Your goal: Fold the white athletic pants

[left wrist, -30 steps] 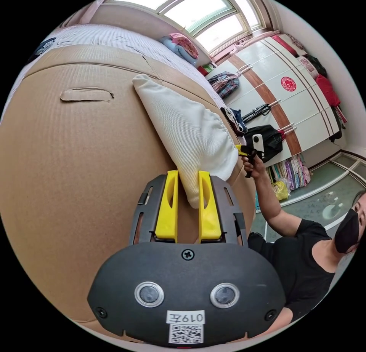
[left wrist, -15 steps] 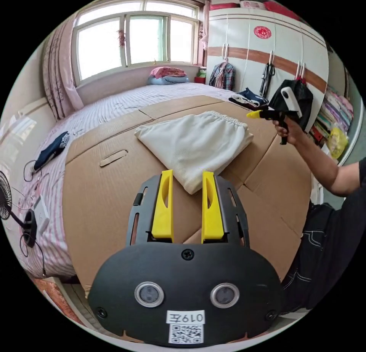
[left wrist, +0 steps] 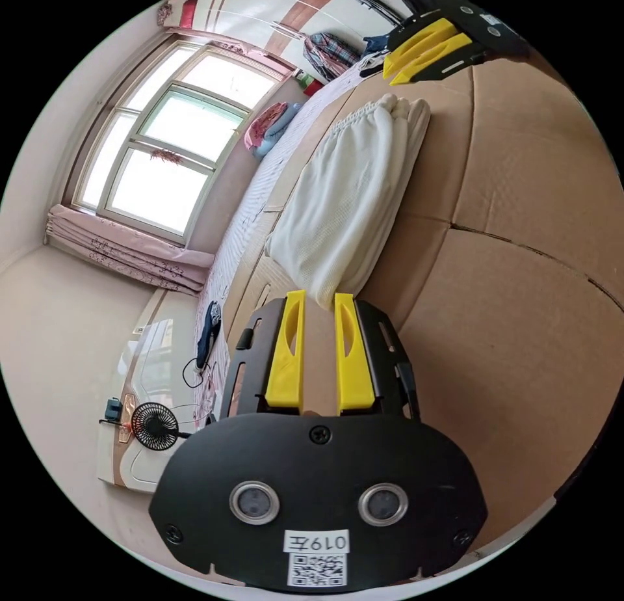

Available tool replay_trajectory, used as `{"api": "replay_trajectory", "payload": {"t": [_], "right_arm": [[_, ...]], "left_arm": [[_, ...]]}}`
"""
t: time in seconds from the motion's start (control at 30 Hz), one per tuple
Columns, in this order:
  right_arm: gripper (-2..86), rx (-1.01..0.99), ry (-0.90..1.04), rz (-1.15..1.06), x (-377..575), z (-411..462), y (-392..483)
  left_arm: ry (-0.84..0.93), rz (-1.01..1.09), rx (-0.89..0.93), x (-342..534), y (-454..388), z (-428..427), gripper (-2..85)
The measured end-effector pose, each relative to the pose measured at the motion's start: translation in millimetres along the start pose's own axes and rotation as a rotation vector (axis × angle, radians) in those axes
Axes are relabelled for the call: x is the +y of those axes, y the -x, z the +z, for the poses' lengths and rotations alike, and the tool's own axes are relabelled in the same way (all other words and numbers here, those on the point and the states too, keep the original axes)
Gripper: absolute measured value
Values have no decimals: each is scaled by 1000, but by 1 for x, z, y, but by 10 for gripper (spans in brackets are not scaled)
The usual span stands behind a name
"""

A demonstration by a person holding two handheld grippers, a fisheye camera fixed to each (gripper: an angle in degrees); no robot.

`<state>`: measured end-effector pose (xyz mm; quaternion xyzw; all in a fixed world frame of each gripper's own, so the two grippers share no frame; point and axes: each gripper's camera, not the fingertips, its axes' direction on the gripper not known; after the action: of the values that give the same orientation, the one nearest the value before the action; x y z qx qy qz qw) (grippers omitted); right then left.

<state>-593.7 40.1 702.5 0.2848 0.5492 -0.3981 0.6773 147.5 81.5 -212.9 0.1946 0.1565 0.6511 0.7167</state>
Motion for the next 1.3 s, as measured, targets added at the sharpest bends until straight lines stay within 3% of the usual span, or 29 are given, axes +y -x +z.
{"api": "replay_trajectory", "payload": {"t": [0.17, 0.33, 0.63, 0.73, 0.9, 1.3], "right_arm": [[1, 135, 59, -125, -34, -16, 50], [14, 113, 78, -176, -59, -29, 78], [48, 74, 120, -203, -80, -40, 104], [44, 96, 105, -203, -83, -53, 111], [53, -1, 97, -13, -79, -87, 93], [66, -8, 149, -82, -84, -90, 112]], "left_arm": [[23, 22, -51, -26, -40, -5, 29], [88, 86, -96, -48, -75, -1, 14], [182, 407, -251, -75, -150, 9, 13], [187, 375, -208, -84, -149, 10, 12], [168, 192, -72, -93, -128, 10, 11], [178, 180, -65, -107, -142, 22, 10]]}}
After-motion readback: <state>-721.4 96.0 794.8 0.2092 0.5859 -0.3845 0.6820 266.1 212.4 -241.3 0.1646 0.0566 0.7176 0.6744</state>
